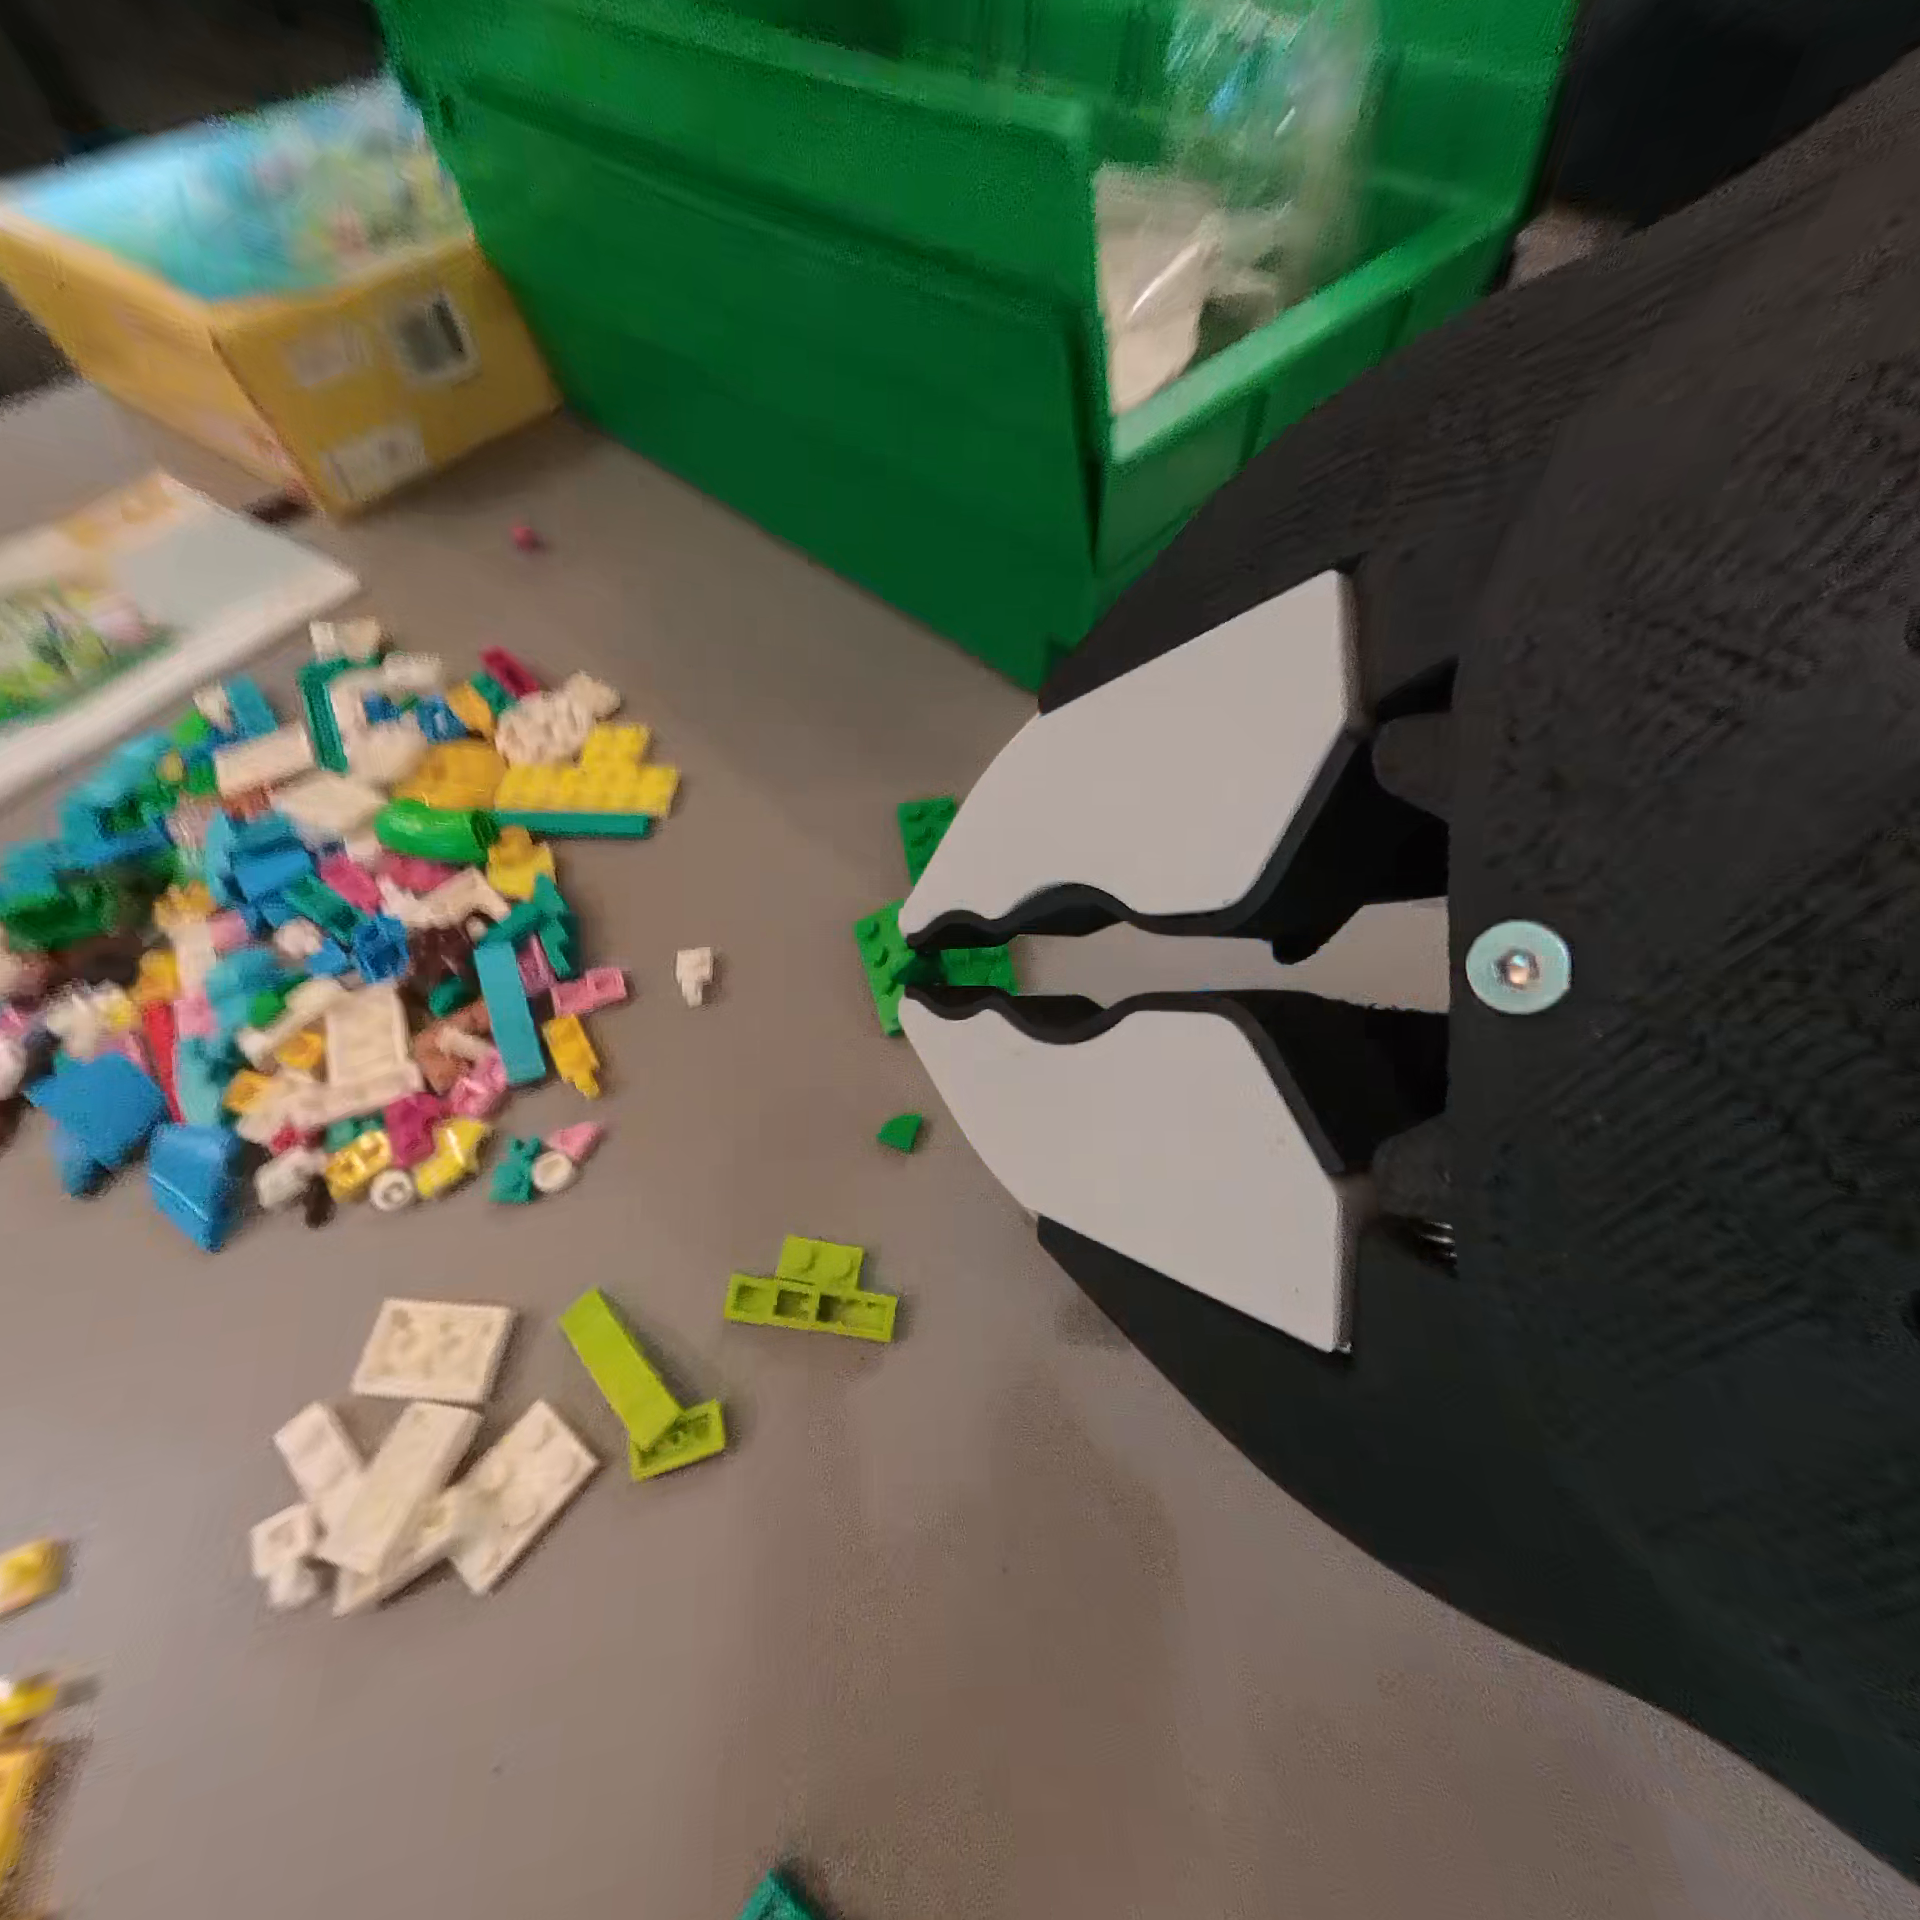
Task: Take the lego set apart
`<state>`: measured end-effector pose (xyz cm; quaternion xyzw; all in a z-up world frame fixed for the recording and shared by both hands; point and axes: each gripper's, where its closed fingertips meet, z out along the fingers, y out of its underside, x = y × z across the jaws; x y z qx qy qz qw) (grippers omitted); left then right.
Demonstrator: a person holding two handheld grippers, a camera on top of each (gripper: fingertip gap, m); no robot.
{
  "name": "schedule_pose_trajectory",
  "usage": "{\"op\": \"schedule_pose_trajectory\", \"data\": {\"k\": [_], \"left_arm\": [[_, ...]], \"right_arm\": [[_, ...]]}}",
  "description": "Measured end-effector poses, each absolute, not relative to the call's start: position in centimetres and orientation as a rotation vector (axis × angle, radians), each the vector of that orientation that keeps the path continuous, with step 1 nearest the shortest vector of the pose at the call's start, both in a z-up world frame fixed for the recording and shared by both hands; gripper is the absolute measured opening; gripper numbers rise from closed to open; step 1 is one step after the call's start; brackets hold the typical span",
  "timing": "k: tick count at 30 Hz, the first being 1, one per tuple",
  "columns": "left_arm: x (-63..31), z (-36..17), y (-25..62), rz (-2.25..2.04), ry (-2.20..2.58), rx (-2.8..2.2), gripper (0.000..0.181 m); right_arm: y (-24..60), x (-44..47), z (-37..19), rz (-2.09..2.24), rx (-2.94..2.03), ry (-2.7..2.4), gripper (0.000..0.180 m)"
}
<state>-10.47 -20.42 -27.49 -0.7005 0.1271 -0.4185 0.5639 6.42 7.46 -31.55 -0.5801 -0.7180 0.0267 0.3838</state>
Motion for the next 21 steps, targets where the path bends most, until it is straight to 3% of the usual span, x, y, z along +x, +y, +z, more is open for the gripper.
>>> {"op": "schedule_pose_trajectory", "data": {"k": [1,14,18,21], "left_arm": [[-10.5,-27.5,-20.4,-0.994,0.294,-1.648,0.002],[-10.5,-28.0,-20.1,-1.057,0.266,-1.683,0.002],[-10.4,-28.0,-20.2,-1.061,0.275,-1.682,0.002],[-10.3,-28.0,-20.2,-1.064,0.279,-1.686,0.002]], "right_arm": [[7.7,6.3,-32.4,0.101,-1.492,-1.876,0.005],[9.9,5.9,-33.4,0.157,-1.549,-1.888,0.020],[9.6,6.0,-34.3,0.188,-1.581,-1.928,0.038],[9.7,5.9,-34.5,0.176,-1.607,-1.938,0.038]]}}
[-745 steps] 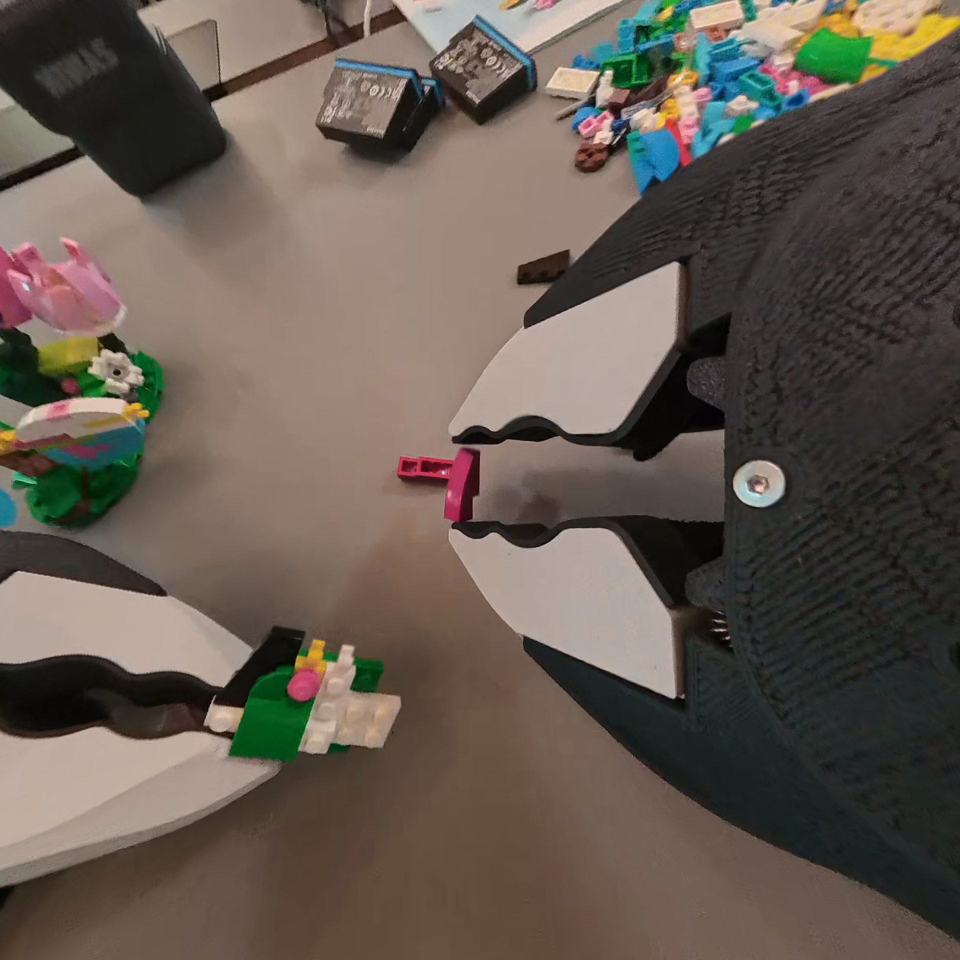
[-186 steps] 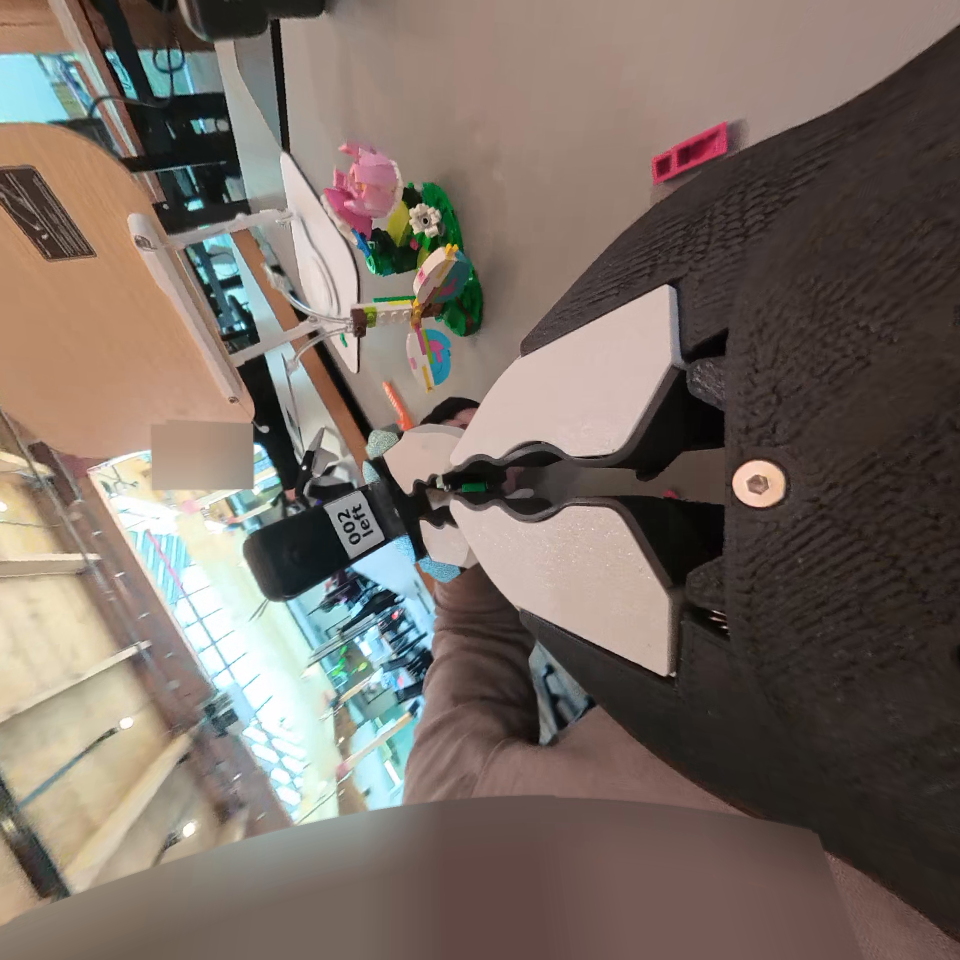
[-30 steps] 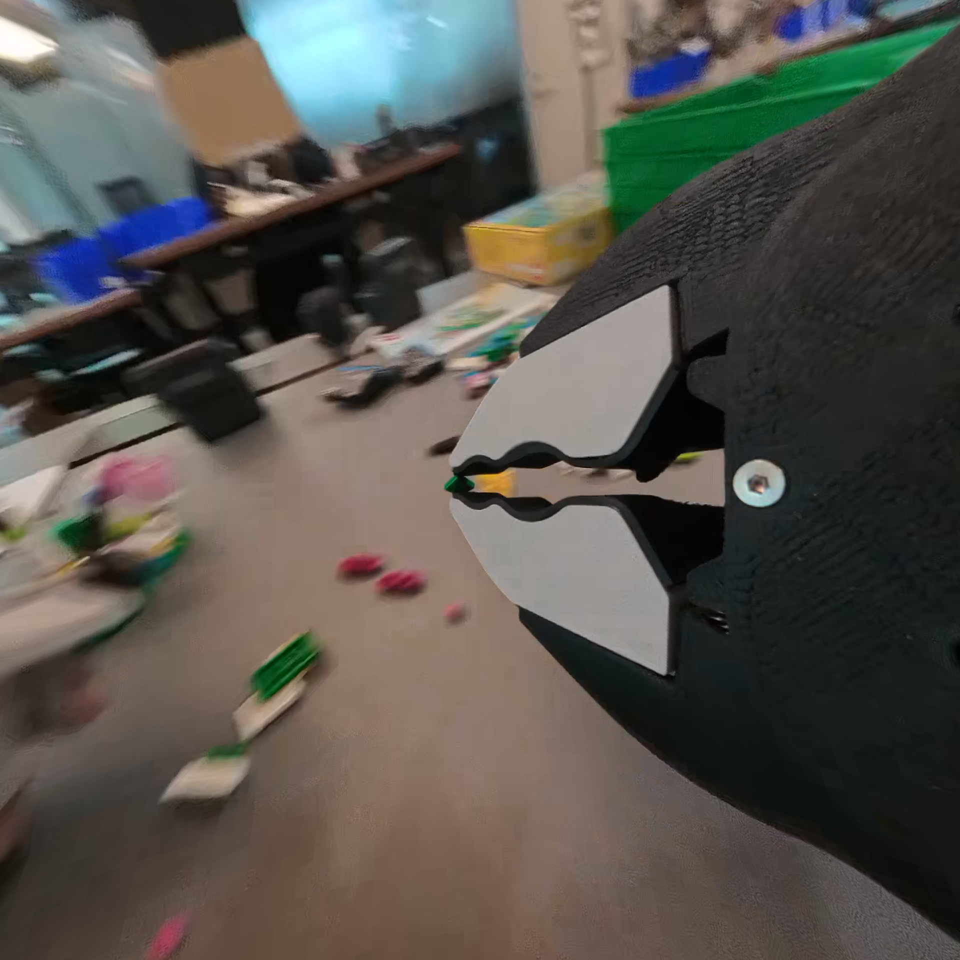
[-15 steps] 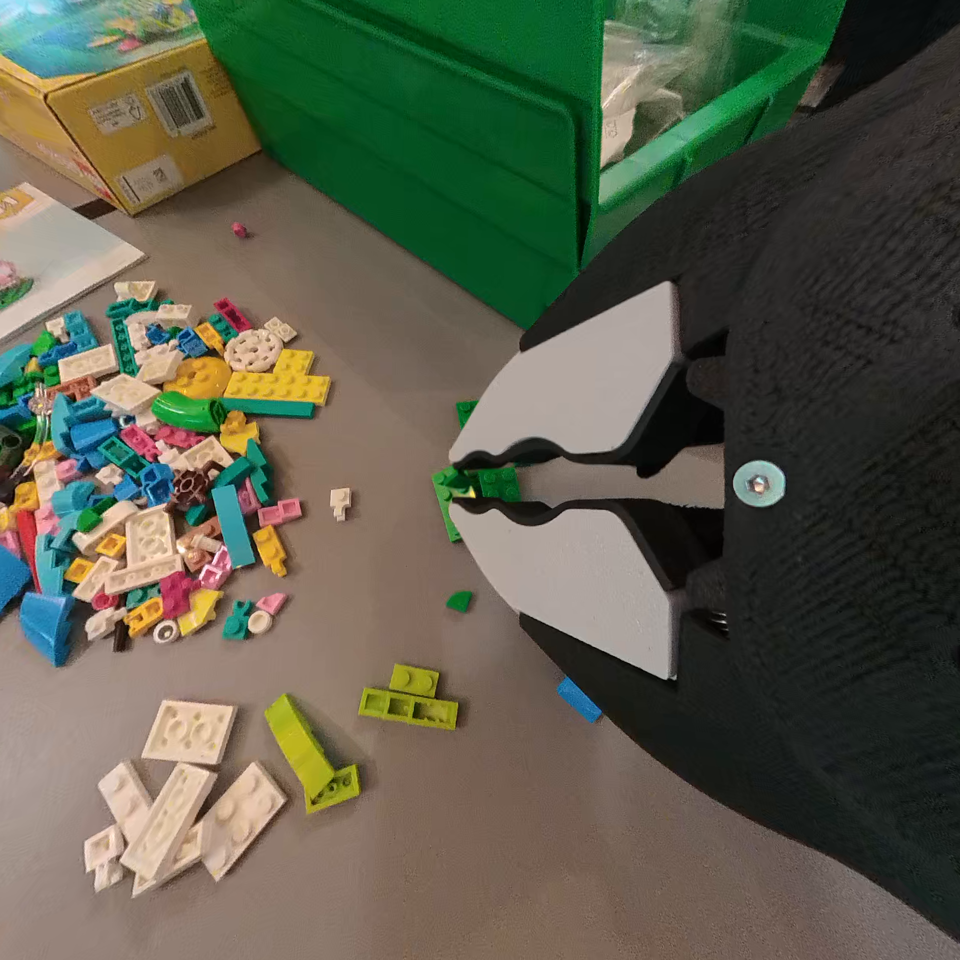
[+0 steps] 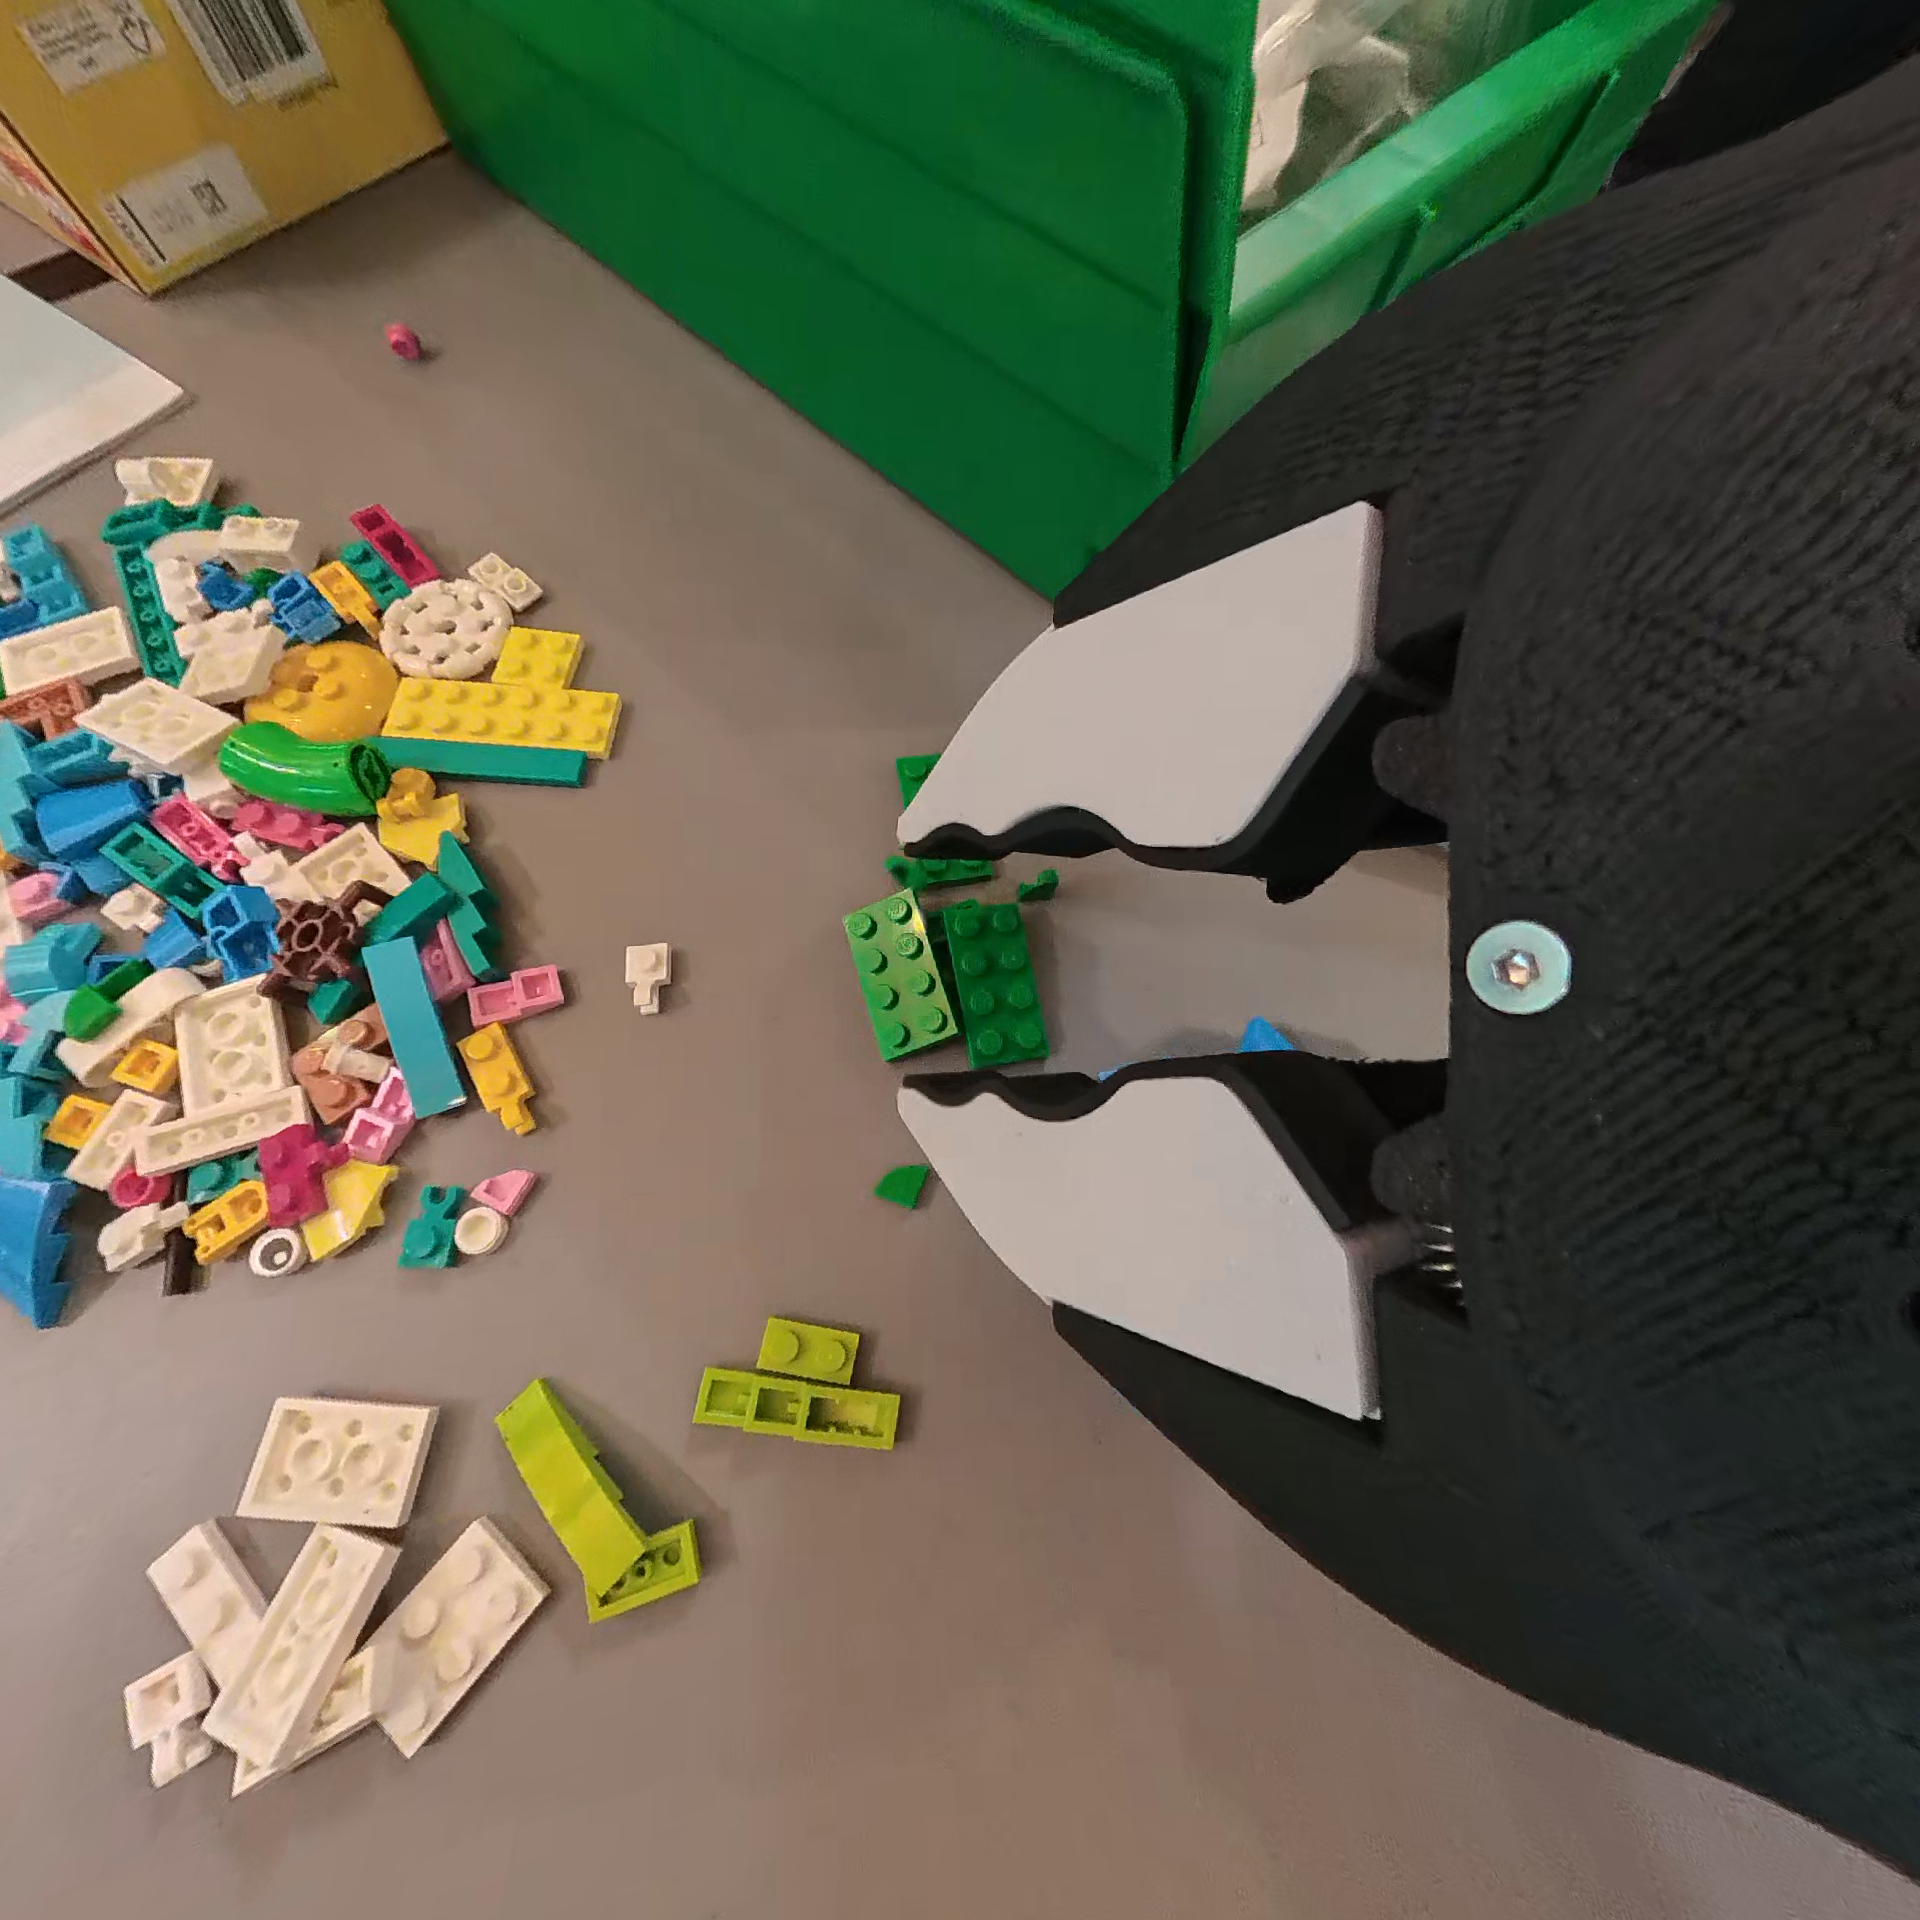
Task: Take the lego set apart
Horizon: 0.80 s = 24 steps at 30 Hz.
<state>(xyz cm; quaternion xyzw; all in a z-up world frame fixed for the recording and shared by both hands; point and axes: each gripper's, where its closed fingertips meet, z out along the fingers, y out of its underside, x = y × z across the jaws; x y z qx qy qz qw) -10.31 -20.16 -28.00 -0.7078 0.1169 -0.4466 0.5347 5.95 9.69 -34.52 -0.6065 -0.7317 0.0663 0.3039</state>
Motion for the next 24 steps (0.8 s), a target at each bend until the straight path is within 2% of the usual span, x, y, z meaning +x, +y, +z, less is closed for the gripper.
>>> {"op": "schedule_pose_trajectory", "data": {"k": [1,3,4,8,12,16,20,24], "left_arm": [[-10.3,-28.0,-20.2,-1.066,0.278,-1.687,0.002],[-10.3,-28.0,-20.2,-1.069,0.279,-1.688,0.002],[-10.3,-28.0,-20.2,-1.071,0.280,-1.688,0.002],[-10.2,-28.1,-20.1,-1.066,0.279,-1.695,0.002],[-9.6,-28.1,-20.5,-1.036,0.344,-1.691,0.002],[-8.0,-28.3,-21.6,-0.928,0.517,-1.690,0.002],[-6.9,-28.9,-22.4,-0.929,0.609,-1.725,0.002],[-6.5,-29.2,-22.6,-0.957,0.643,-1.743,0.002]], "right_arm": [[9.8,5.9,-34.5,0.168,-1.609,-1.940,0.032],[10.3,5.6,-34.1,0.124,-1.585,-1.914,0.010],[10.5,5.4,-33.8,0.108,-1.563,-1.903,0.008],[7.2,2.6,-31.6,0.308,-1.524,-1.830,0.014],[-7.5,-4.1,-26.6,1.062,-1.337,-1.772,0.017],[-18.4,-7.4,-26.1,1.269,-1.143,-1.852,0.024],[-22.5,-8.2,-26.3,1.445,-1.194,-1.811,0.018],[-23.0,-8.1,-26.7,1.521,-1.268,-1.758,0.018]]}}
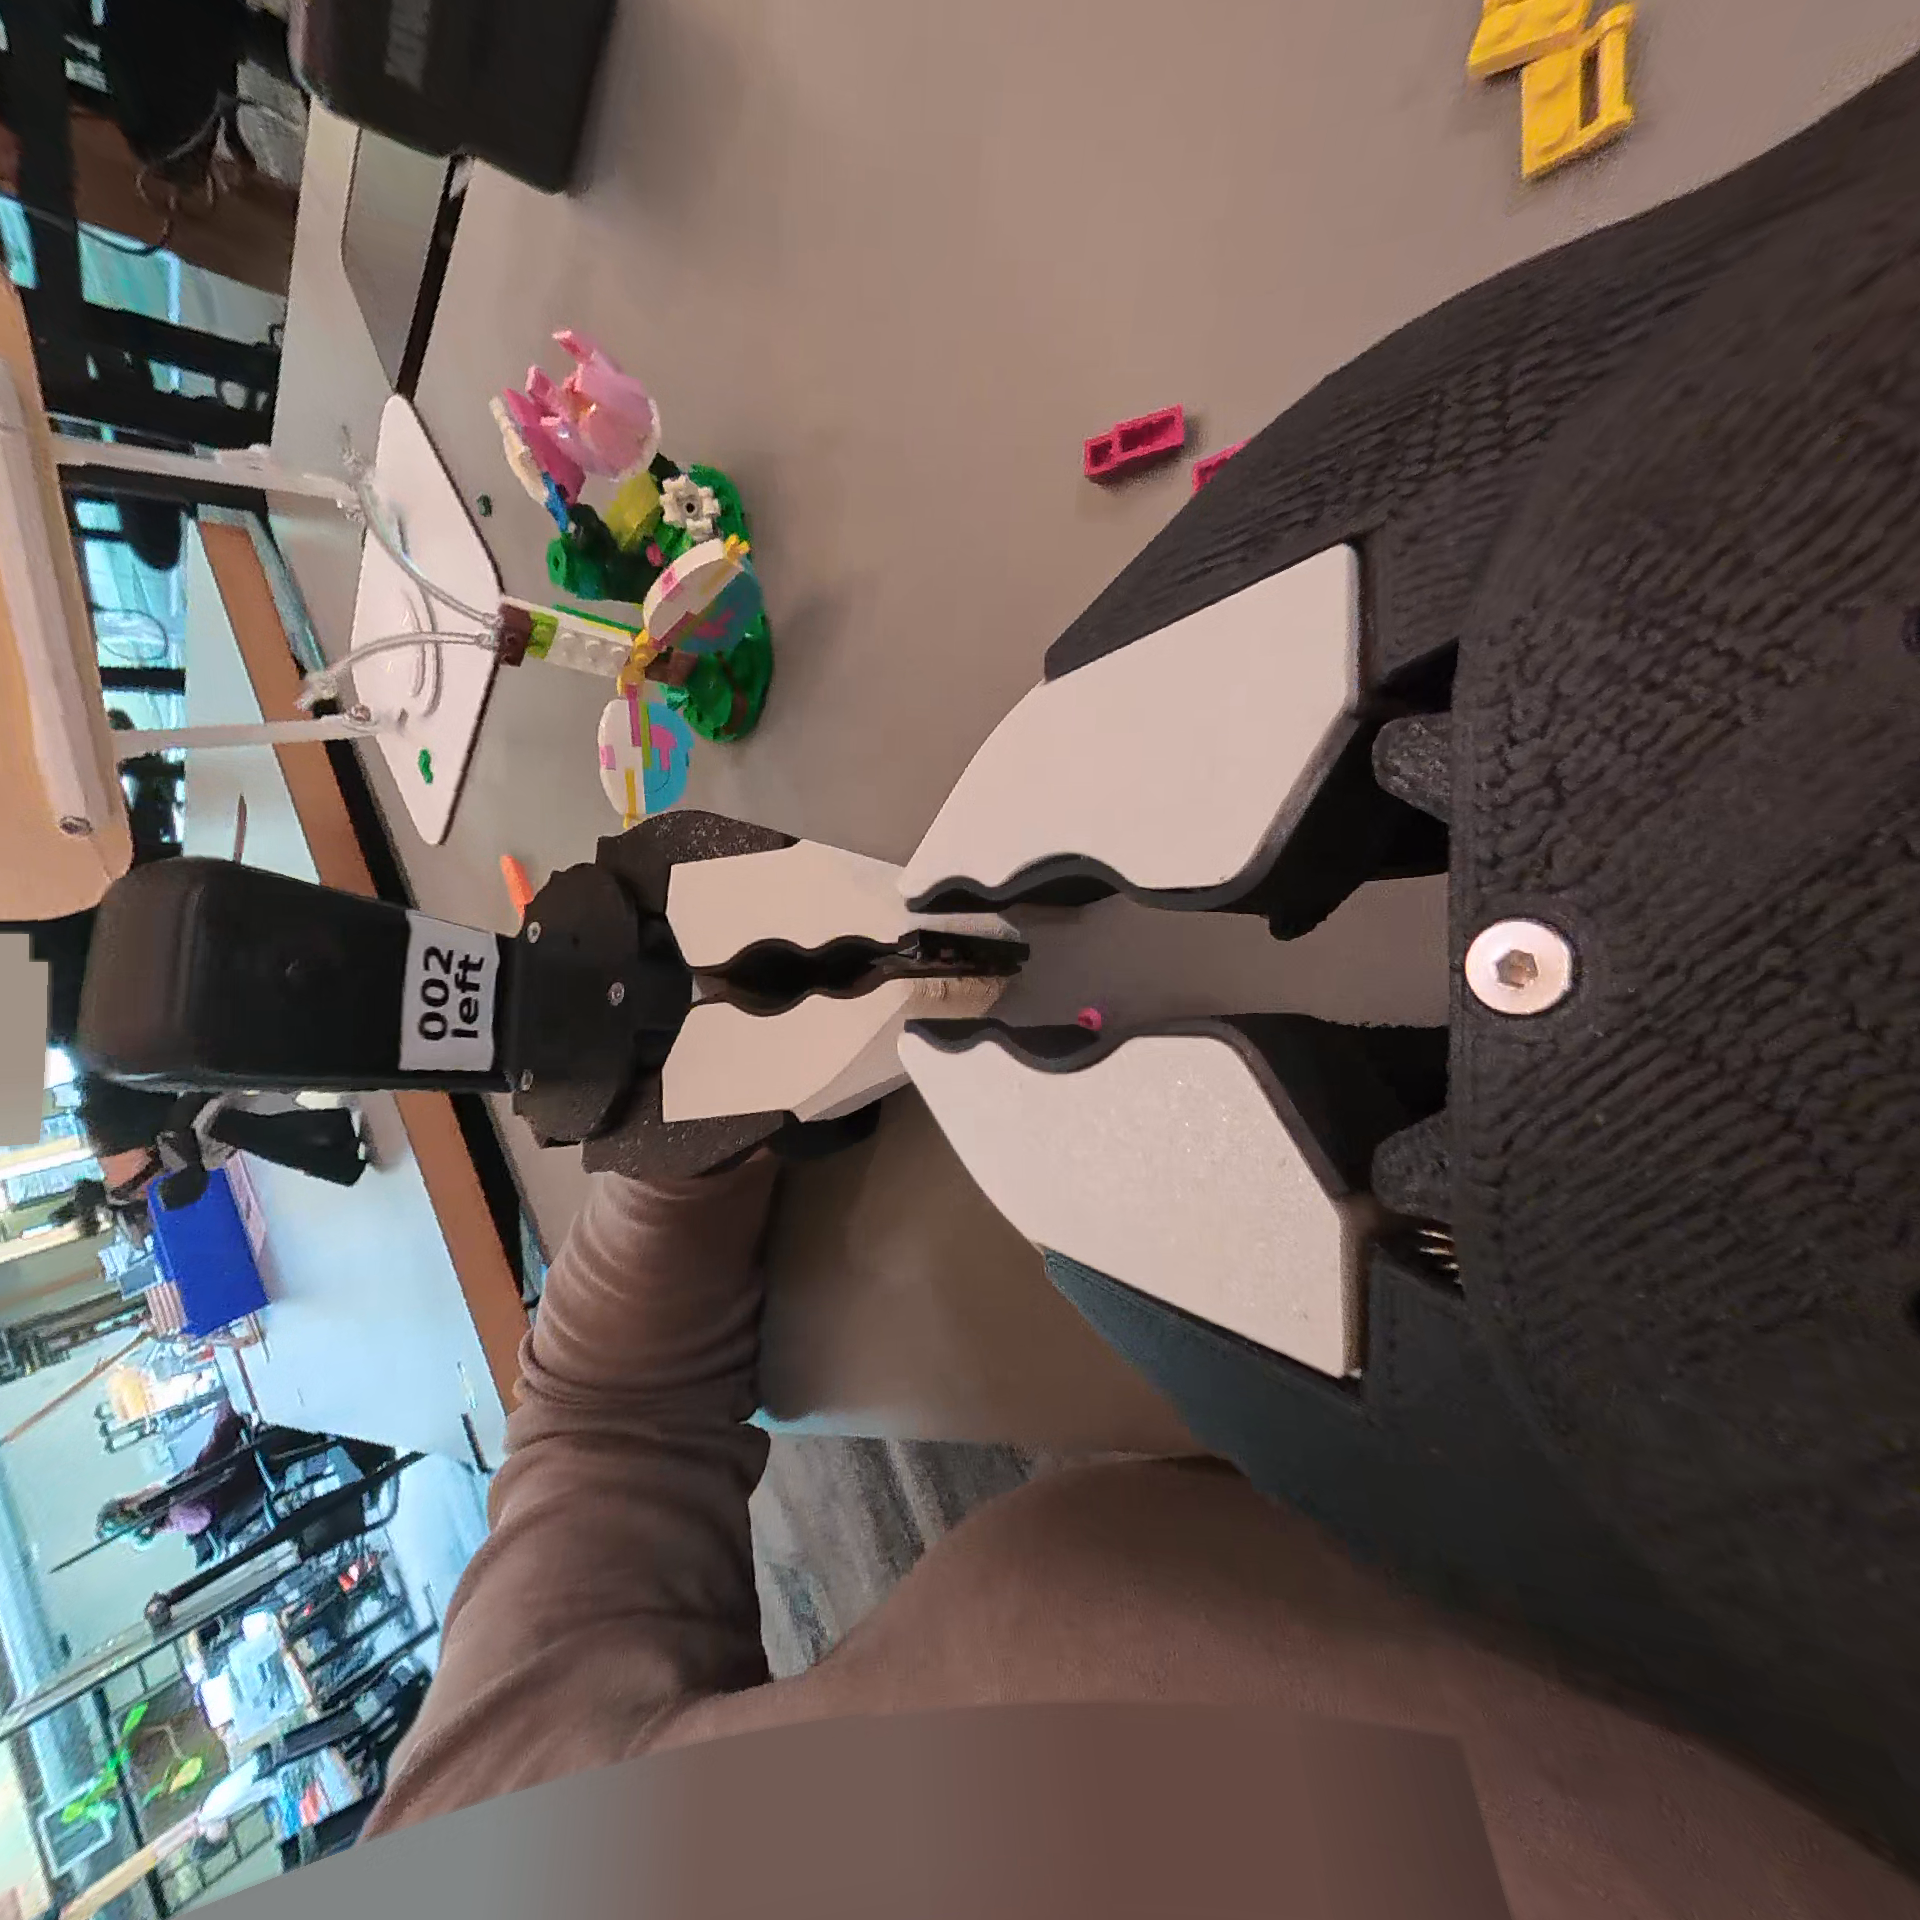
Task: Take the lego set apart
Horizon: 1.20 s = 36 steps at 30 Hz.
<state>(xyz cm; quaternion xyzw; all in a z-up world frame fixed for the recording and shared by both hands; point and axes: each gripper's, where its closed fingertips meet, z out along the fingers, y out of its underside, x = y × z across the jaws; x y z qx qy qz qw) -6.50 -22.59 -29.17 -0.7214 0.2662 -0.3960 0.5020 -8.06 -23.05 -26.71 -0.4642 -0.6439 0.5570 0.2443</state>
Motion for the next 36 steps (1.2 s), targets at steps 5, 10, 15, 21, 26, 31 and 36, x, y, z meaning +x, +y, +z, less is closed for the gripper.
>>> {"op": "schedule_pose_trajectory", "data": {"k": [5,10,15,21,26,31,36], "left_arm": [[-6.5,-29.3,-22.3,-0.901,0.628,-1.752,0.005],[-6.7,-29.1,-21.8,-0.967,0.551,-1.760,0.044],[-7.2,-28.8,-21.6,-0.941,0.511,-1.744,0.042],[-8.2,-28.2,-21.7,-0.995,0.447,-1.749,0.045],[-10.3,-27.6,-21.5,-0.915,0.426,-1.750,0.043],[-11.1,-27.8,-21.1,-0.899,0.403,-1.753,0.040],[-11.4,-28.4,-21.4,-0.852,0.443,-1.789,0.040]], "right_arm": [[-22.5,-8.0,-27.1,1.461,-1.252,-1.761,0.003],[-11.4,-10.6,-27.3,1.050,-1.361,-1.706,0.003],[-4.8,-12.8,-32.7,0.874,-1.668,-1.780,0.004],[-4.3,-14.3,-34.5,0.896,-1.733,-1.800,0.007],[-4.2,-14.6,-32.7,0.865,-1.614,-1.793,0.033],[-12.2,-12.7,-28.8,1.057,-1.351,-1.920,0.031],[-20.9,-9.9,-32.0,1.027,-1.180,-2.146,0.026]]}}
